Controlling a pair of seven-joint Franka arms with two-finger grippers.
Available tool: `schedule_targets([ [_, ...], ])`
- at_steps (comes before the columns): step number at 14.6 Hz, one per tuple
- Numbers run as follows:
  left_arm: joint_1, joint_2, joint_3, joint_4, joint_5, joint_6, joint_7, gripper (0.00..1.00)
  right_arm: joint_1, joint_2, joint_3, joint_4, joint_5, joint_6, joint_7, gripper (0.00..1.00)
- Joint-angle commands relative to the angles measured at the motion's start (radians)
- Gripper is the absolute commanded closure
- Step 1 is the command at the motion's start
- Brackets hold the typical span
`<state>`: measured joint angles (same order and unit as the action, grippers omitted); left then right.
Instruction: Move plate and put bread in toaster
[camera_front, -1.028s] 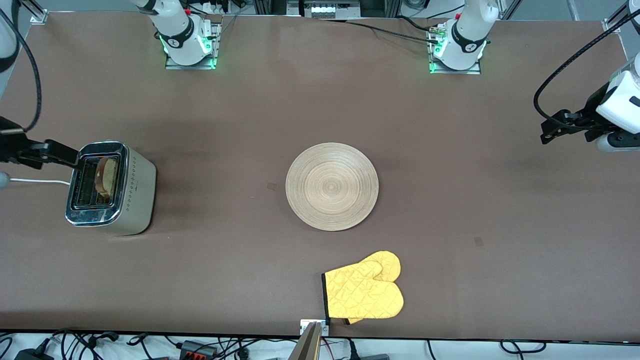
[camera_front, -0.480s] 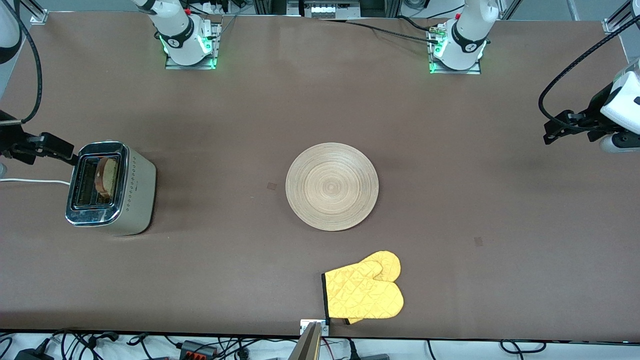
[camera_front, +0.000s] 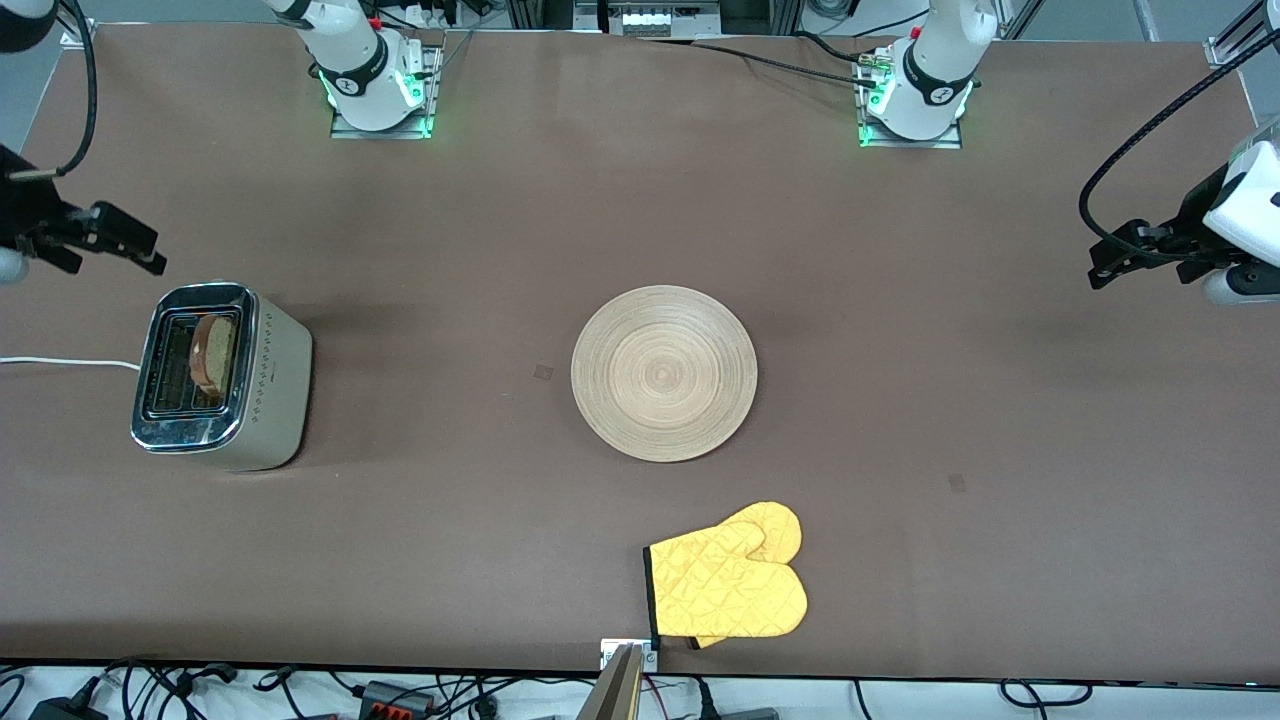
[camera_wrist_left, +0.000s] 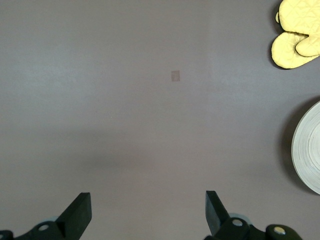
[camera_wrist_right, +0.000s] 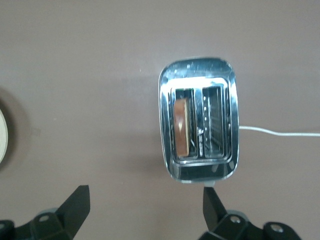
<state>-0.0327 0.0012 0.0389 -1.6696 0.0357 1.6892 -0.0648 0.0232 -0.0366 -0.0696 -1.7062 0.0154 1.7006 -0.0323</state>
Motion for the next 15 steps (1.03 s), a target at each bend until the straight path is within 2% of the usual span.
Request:
schedule_targets([
  [1,0.004,0.020,-0.001,0.031,-0.007,-0.005,0.010,0.00,-0.019,-0.034,0.020,-0.039,-0.012,-0.016,0.006,0.00],
  [9,0.004,0.022,-0.001,0.033,-0.005,-0.003,0.010,0.00,-0.020,-0.031,0.019,-0.039,-0.020,0.007,-0.014,0.00],
  [15,0.004,0.023,-0.001,0.033,-0.005,-0.003,0.010,0.00,-0.017,-0.032,0.022,-0.041,-0.040,-0.025,-0.014,0.00],
])
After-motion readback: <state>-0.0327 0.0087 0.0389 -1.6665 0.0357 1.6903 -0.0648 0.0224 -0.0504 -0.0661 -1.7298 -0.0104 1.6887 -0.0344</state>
